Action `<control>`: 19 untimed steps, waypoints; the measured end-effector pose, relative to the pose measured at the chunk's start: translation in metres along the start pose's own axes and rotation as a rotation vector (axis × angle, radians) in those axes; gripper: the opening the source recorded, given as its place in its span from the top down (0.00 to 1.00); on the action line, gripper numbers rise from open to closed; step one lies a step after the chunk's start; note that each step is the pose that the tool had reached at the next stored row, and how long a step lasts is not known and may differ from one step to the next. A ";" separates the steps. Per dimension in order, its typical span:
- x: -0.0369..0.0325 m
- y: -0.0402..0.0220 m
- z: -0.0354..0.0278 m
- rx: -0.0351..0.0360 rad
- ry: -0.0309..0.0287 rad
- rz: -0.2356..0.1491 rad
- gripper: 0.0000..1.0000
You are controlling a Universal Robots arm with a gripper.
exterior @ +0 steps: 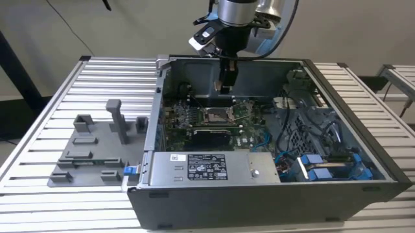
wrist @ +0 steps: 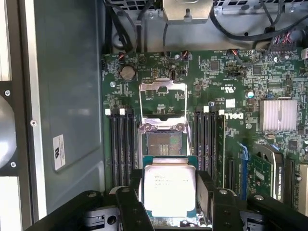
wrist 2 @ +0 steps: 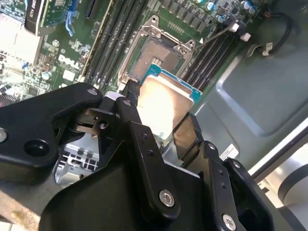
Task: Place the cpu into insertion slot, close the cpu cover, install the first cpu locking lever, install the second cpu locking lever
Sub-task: 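Place the cpu into insertion slot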
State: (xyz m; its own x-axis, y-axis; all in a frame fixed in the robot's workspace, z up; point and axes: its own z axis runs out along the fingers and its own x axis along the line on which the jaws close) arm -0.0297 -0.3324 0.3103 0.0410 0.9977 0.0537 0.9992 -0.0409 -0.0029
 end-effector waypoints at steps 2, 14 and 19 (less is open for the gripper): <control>-0.0002 0.0000 0.0031 -0.0007 -0.0001 0.000 0.46; -0.0009 0.0000 0.0179 -0.0021 0.0000 0.000 0.46; -0.0013 0.0001 0.0257 -0.0034 0.0002 0.000 0.46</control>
State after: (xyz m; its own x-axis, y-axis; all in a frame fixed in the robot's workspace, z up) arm -0.0297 -0.3324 0.2846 0.0409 0.9977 0.0539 0.9992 -0.0410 0.0005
